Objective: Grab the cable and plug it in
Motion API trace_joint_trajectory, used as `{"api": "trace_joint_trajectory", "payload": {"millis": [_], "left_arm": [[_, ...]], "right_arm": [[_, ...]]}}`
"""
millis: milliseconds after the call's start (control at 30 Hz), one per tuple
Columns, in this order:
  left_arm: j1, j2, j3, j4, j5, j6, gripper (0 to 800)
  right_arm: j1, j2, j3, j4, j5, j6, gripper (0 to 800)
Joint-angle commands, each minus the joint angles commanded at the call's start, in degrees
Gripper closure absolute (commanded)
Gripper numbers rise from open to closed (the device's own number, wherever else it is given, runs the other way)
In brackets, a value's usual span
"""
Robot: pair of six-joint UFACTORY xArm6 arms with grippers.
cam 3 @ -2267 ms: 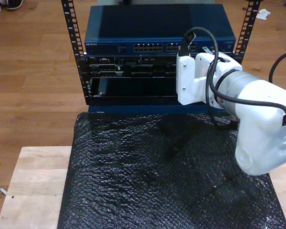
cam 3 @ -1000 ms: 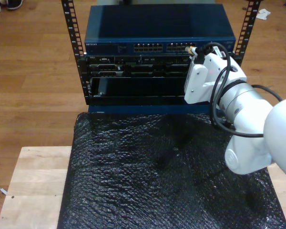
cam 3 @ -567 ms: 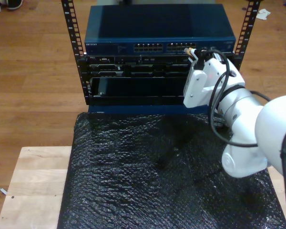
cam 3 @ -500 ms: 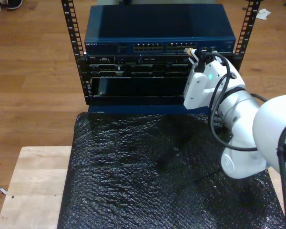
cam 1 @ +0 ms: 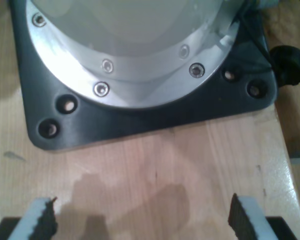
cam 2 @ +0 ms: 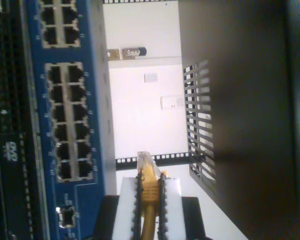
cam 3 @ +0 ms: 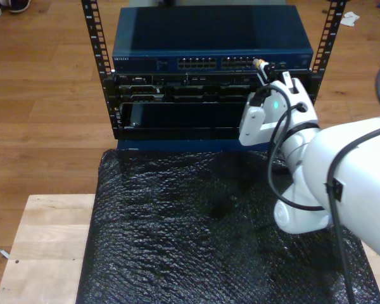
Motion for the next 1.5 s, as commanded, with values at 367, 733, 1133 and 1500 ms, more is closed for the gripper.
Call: {"api": "trace_joint_trajectory", "payload": {"millis": [367,733,1133,1500], "left_arm": [[0.0,0.0,0.0,0.0,0.0,0.0,0],[0.0,0.0,0.0,0.0,0.0,0.0,0],[0.0,0.0,0.0,0.0,0.0,0.0,0],[0.0,0.0,0.0,0.0,0.0,0.1,0]], "right_arm": [[5.1,3.1,-2.9,11.6,-0.5,-4.0,800],[8.0,8.9,-10.3,19.8,-0.5,-5.3,800],[8.0,12.7,-14.6,22.2,-0.5,-5.1,800],[8.0,13.1,-14.9,22.1,-0.6,-5.5,800]]}}
